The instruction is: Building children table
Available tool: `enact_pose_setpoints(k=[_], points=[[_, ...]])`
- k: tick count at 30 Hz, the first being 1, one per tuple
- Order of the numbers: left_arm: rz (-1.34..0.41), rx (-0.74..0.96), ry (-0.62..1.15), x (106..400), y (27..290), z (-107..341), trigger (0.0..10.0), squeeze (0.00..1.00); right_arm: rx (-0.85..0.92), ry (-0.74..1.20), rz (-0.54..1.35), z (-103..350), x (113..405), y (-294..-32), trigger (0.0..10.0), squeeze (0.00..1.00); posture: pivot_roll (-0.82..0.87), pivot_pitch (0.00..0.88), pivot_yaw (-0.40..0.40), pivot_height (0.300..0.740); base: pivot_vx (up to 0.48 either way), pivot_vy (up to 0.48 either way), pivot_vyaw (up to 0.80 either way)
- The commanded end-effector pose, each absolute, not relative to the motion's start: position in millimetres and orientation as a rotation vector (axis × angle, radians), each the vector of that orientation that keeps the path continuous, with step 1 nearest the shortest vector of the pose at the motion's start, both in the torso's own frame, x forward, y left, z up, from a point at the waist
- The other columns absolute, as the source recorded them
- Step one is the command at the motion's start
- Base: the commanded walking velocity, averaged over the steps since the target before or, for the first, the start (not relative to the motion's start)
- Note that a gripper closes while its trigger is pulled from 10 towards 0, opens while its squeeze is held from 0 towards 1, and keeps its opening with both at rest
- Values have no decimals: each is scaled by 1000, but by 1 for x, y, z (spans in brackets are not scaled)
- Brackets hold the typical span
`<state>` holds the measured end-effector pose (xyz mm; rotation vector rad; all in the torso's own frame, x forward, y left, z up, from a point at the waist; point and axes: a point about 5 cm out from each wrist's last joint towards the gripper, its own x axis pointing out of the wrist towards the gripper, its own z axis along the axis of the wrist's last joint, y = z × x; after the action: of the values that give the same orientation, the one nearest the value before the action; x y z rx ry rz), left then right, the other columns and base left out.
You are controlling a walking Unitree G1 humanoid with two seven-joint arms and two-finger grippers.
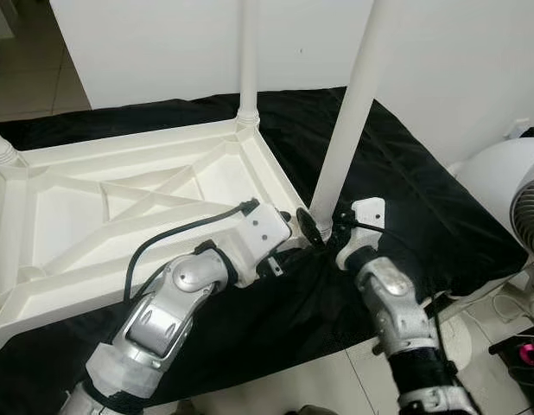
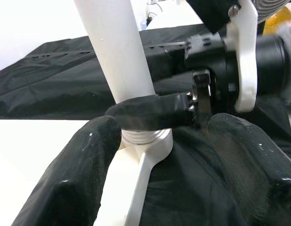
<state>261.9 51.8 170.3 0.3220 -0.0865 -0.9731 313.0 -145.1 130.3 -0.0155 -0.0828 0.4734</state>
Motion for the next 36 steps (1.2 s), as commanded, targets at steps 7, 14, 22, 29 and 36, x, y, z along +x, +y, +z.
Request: enact_pose_setpoints(k=[7,14,22,29,36], points=[[-997,345,-93,264,48,172,10000,0,-144,-63,621,132,329,-149,10000,0,-59,0,4,740,0,0,0],[-1002,355,-101,267,48,174,10000,0,-275,-47,707,144,351,-147,10000,0,-53,0,8,740,0,0,0],[-1003,350,-108,266,45,175,10000,0,-300,-16,776,140,354,-145,7961,0,-50,0,4,740,0,0,0],[-1001,345,-108,265,45,174,10000,0,-291,10,800,130,351,-146,0,0,-50,0,2,740,0,0,0],[-1005,342,-110,266,44,174,10000,0,-240,58,792,120,349,-152,0,0,-58,0,2,740,0,0,0]])
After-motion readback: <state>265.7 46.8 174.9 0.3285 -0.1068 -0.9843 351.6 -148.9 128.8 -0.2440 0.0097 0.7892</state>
